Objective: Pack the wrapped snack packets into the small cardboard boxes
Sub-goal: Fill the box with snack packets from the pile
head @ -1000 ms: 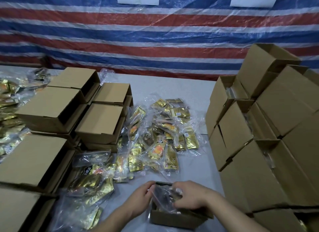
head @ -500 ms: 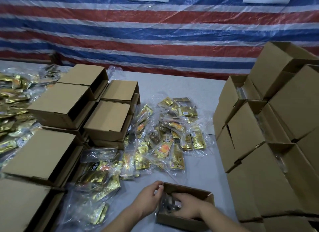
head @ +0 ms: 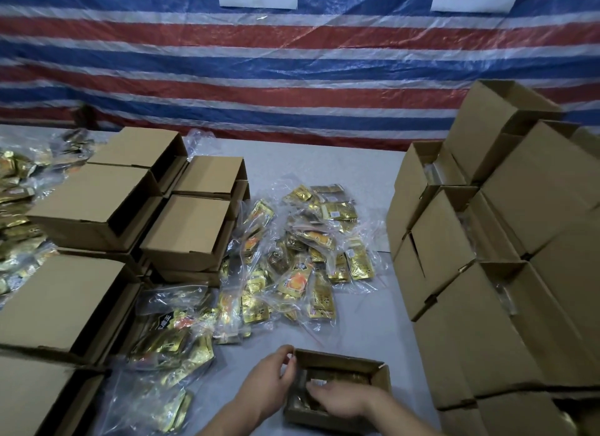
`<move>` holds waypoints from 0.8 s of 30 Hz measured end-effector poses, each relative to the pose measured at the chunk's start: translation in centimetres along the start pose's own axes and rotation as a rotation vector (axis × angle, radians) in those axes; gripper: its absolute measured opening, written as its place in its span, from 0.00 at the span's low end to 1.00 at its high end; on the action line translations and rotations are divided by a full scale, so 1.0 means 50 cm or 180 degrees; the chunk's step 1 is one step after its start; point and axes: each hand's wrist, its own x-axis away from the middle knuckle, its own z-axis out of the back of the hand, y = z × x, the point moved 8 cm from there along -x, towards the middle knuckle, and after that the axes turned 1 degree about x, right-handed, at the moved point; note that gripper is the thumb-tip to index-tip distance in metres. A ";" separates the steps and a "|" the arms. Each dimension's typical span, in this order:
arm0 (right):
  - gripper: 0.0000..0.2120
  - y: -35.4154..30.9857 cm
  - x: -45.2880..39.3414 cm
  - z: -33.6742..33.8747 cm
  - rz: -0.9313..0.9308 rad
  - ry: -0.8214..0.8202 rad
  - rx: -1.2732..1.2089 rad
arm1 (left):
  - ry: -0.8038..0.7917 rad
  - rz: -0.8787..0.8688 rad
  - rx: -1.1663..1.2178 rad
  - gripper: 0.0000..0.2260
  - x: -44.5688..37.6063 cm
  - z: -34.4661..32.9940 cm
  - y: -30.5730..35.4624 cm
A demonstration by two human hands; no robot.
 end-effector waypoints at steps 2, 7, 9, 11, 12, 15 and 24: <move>0.25 0.000 0.003 0.004 0.0020 0.0128 0.0030 | -0.0010 0.0025 0.0006 0.13 0.001 0.003 0.002; 0.19 -0.005 0.028 0.077 0.0435 0.1123 0.0067 | -0.0031 0.0055 0.0034 0.14 0.000 0.002 0.008; 0.20 -0.002 0.024 0.069 0.0386 0.1030 0.0301 | -0.0032 0.0074 0.0056 0.13 0.001 0.002 0.007; 0.26 0.013 0.008 0.038 0.0143 0.0705 0.0253 | -0.0025 0.0118 0.0019 0.14 0.002 0.004 0.009; 0.28 0.022 -0.003 0.025 0.0003 0.0599 0.0169 | -0.0025 0.0125 -0.0006 0.13 0.002 0.004 0.010; 0.30 0.034 -0.015 0.014 -0.0264 0.0367 0.0014 | -0.0003 0.0139 -0.0029 0.11 0.003 0.001 0.015; 0.28 0.015 -0.018 0.020 -0.0259 0.0308 -0.0079 | 0.0080 0.0970 -0.0178 0.14 -0.004 -0.046 -0.014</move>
